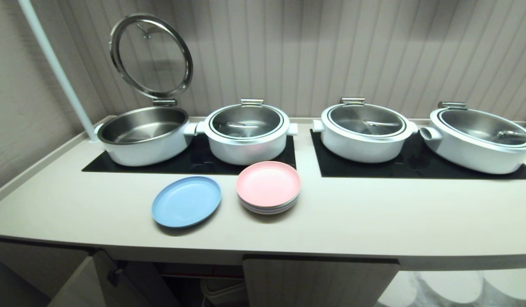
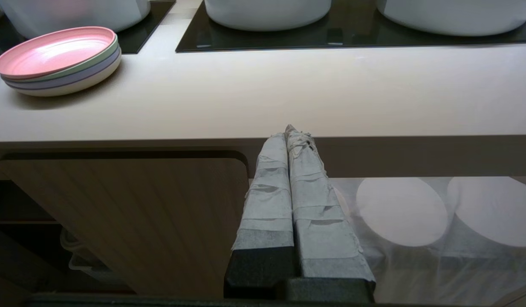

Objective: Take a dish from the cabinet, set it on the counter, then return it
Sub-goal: Pick up the plate from the table

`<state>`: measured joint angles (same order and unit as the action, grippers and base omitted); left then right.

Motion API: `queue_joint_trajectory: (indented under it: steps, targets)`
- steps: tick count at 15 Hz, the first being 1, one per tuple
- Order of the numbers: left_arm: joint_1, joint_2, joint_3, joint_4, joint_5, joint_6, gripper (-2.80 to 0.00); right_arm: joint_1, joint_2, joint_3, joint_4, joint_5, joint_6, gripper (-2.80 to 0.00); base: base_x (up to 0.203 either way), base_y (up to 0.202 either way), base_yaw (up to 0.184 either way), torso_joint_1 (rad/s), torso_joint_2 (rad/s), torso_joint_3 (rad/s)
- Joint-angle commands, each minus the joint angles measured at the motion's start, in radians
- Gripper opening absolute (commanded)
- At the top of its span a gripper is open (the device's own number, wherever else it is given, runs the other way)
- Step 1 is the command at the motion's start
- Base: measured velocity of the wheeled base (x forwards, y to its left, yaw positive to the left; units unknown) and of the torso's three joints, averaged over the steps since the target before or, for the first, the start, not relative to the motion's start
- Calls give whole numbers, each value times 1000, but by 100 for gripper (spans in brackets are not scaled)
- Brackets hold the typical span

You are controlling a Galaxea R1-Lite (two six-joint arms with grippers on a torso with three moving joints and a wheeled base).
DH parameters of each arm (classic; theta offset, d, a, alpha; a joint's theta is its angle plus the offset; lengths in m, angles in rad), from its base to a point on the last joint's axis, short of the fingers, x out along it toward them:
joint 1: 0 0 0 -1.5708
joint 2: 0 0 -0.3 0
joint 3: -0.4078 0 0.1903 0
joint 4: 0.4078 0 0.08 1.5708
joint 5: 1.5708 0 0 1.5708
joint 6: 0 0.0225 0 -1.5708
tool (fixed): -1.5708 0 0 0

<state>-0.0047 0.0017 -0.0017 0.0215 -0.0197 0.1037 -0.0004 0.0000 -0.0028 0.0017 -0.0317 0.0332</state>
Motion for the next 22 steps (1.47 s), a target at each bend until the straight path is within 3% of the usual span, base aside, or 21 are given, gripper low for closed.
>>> queue_joint_trajectory:
  steps: [1,22]
  targets:
    - [0,0,0,0,0,1,-280,2,0,1,0,-1,1,-280,0,0,0,0,0,0]
    - [0,0,0,0,0,1,-280,0,0,0,0,-1,1,-280,0,0,0,0,0,0]
